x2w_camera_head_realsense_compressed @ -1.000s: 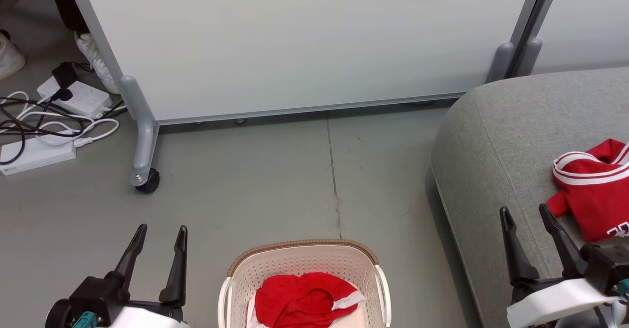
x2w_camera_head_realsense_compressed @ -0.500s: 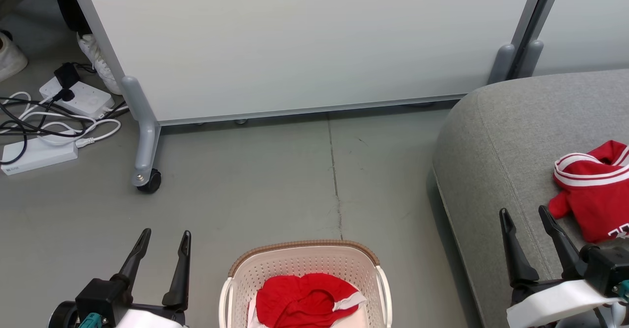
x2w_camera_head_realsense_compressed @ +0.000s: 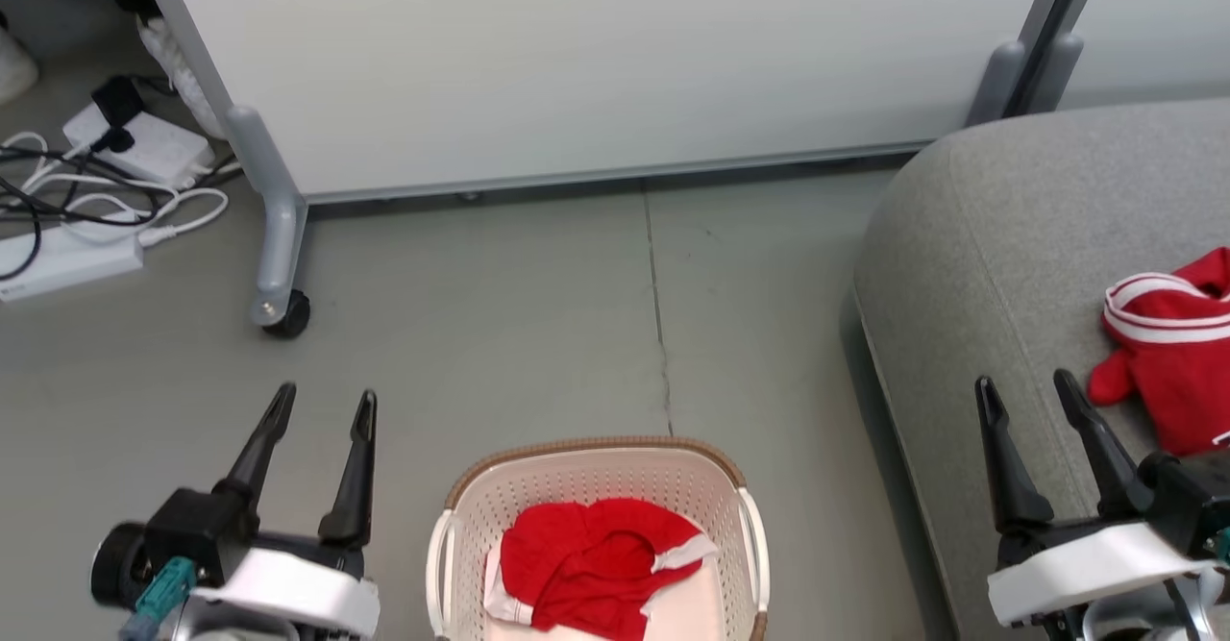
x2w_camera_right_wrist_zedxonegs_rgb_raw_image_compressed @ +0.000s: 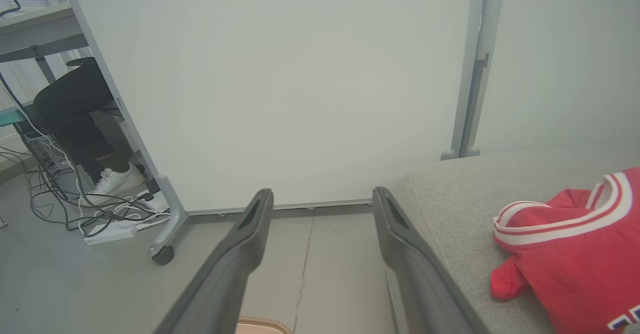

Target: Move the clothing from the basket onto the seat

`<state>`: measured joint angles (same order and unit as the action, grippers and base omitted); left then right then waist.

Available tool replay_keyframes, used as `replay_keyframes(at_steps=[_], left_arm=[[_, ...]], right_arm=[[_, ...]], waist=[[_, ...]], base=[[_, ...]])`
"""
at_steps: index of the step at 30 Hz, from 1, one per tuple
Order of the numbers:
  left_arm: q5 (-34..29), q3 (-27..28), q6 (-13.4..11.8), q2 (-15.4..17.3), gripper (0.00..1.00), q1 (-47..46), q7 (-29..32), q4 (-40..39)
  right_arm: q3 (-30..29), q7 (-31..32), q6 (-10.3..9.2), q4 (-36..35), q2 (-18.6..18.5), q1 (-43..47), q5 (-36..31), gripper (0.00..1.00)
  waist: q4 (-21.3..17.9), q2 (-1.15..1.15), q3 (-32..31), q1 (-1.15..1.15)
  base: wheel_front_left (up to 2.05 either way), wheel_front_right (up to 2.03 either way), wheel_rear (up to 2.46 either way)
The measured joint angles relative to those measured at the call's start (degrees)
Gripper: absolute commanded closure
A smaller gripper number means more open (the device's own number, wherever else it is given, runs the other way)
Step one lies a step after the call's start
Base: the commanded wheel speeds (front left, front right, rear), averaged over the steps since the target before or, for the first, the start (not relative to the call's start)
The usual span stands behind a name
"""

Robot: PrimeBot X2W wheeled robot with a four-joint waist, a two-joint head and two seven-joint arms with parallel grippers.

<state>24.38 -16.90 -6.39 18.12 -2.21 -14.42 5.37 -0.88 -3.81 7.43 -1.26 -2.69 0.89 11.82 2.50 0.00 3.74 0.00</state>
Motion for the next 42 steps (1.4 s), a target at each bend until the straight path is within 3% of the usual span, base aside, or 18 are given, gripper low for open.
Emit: replay_keyframes(at_steps=[9, 26, 37, 42], left_arm=[[-2.68, -2.61, 3.09, -1.00, 0.00, -9.07, -0.32, 4.22], [-9.31, -10.80, 10.63, -4.31, 0.00, -26.03, -0.56, 27.36], [-11.87, -17.24, 13.40, -3.64, 0.00, -37.44, 1.98, 43.98], [-11.69, -18.98, 13.67, -1.33, 0.00, -41.52, 3.80, 50.26]], right_arm=[[1.82, -0.90, 0.00, -2.74, -0.03, -4.60, -0.56, 0.00], [8.31, -7.99, 0.00, -4.46, -0.13, -15.36, 1.53, 0.00], [11.66, -10.87, 0.00, -5.32, -0.16, -17.86, 4.99, 0.00], [13.60, -10.98, 0.00, -6.67, -0.18, -18.26, 6.64, 0.00]], waist=[[-1.21, 0.00, 8.08, 0.00], [-9.51, 0.00, 31.70, 0.00], [-16.69, 0.00, 44.04, 0.00], [-19.96, 0.00, 48.44, 0.00]], base=[[0.00, 0.00, 0.00], [0.00, 0.00, 0.00], [0.00, 0.00, 0.00], [0.00, 0.00, 0.00]])
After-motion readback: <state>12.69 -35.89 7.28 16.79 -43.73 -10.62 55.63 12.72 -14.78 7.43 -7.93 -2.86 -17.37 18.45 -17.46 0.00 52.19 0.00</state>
